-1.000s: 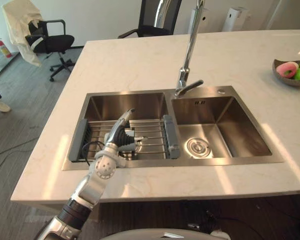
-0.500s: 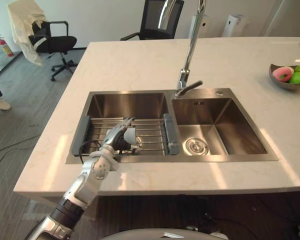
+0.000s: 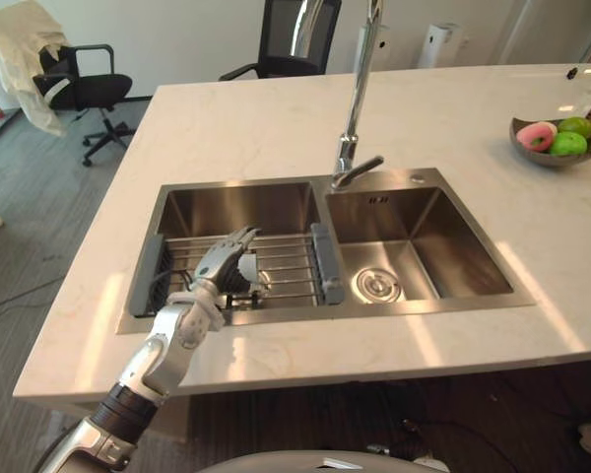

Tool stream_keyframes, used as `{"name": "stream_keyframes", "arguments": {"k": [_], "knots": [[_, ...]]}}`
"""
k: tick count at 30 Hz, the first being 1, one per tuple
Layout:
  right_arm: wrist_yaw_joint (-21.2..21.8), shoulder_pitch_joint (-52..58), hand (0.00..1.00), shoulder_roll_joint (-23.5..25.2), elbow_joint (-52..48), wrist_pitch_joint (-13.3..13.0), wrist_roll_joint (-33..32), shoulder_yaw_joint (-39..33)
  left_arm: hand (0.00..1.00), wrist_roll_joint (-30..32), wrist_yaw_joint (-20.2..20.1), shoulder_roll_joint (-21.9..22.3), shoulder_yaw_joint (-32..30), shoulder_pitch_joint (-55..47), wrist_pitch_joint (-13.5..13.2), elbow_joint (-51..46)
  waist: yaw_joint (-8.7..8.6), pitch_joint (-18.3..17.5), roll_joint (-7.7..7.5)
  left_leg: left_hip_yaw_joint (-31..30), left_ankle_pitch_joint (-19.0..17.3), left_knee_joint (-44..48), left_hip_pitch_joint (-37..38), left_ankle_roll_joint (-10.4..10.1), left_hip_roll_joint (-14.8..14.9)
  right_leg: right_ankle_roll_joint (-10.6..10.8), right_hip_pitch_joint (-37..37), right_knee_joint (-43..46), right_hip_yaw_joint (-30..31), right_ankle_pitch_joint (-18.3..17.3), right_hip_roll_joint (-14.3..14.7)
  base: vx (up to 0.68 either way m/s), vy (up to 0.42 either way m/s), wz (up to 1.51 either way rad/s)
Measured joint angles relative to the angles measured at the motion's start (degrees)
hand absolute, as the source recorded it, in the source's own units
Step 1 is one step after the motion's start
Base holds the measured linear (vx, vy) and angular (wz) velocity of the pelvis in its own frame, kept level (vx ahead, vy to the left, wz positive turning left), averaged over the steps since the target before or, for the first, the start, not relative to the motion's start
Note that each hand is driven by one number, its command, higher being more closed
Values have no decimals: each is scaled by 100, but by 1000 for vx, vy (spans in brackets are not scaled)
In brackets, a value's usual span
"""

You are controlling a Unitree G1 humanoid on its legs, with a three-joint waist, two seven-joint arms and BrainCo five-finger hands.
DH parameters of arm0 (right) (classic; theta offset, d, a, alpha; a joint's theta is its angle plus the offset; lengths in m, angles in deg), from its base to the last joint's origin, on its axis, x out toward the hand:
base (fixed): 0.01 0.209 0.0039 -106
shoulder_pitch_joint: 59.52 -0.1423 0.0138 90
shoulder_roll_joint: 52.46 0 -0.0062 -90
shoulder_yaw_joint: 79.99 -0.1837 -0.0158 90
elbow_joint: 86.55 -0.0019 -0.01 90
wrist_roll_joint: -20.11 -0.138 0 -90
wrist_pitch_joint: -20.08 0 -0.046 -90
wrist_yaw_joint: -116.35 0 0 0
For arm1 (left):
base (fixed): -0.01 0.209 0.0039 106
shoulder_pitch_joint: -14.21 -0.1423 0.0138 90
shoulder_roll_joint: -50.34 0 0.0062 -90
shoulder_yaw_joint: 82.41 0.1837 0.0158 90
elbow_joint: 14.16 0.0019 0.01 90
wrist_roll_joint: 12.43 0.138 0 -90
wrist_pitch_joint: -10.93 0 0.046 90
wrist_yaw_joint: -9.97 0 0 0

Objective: Walk over to the sink, pick up the cup, carry it to the dishwasher, place the cup inside the dishwasher, then close the dishwasher door

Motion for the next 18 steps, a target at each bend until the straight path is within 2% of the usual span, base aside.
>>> {"name": "stream_keyframes", "arguments": {"k": [4, 10, 18], "knots": [[7, 2, 0, -5, -7, 1, -3, -2, 0, 223, -146, -94, 2, 53, -3, 383, -77, -8, 7, 34, 1, -1, -5, 1, 1, 8, 0, -51, 28, 29, 4, -31, -18, -4], [12, 5, 0, -5, -58, 53, 4, 1, 0, 413, -219, -215, 11, 122, 16, 703, -96, -12, 10, 123, -23, 1, 1, -17, 10, 7, -44, -52, 127, 46, 15, -6, -16, -9], [27, 7, 0, -5, -112, 117, 4, 2, 0, 494, -165, -337, -57, 292, 214, 1188, -175, -14, 8, 131, -34, 29, -4, -12, 9, 7, -57, -51, 140, 48, 15, 0, -2, -1]]}}
